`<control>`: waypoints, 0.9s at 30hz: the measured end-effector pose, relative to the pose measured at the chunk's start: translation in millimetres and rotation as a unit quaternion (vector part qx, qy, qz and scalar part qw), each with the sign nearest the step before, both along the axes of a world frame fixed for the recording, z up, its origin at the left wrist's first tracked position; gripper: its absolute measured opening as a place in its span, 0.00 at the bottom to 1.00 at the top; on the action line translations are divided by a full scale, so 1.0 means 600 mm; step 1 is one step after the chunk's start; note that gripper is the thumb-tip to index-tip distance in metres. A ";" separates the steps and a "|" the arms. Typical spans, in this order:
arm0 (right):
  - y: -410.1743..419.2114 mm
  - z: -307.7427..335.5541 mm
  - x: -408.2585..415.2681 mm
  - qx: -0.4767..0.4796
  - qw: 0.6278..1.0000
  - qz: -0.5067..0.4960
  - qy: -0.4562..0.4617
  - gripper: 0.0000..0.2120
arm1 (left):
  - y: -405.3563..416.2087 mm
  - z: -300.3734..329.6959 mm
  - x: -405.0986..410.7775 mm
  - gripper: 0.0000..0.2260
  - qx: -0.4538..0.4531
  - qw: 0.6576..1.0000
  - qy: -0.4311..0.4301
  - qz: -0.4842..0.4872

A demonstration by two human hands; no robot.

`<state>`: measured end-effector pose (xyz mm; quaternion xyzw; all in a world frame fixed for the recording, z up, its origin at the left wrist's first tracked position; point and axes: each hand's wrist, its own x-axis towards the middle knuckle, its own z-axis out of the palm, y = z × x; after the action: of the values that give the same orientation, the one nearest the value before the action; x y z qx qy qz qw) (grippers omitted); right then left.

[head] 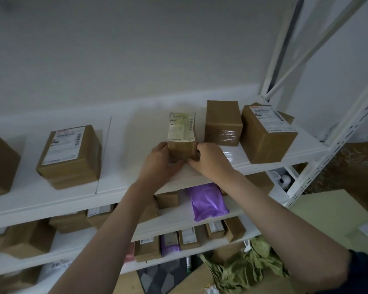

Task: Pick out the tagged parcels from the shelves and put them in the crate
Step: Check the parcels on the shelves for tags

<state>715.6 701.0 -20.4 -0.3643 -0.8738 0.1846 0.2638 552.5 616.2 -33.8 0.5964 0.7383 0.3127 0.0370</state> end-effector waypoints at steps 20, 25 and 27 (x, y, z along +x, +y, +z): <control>-0.170 0.028 -0.001 0.123 0.979 0.124 0.105 0.25 | -0.202 0.022 0.000 0.16 0.148 0.984 0.096 0.041; -0.180 0.027 -0.002 0.127 0.979 0.117 0.110 0.26 | -0.215 0.026 -0.003 0.16 0.157 0.982 0.102 0.039; -0.183 0.028 -0.003 0.128 0.978 0.116 0.112 0.26 | -0.217 0.028 -0.004 0.17 0.161 0.981 0.102 0.034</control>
<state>713.8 591.2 -3.5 -0.2002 -0.8916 0.1401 0.3812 550.4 486.2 -17.2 0.5977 0.6983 0.3659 -0.1458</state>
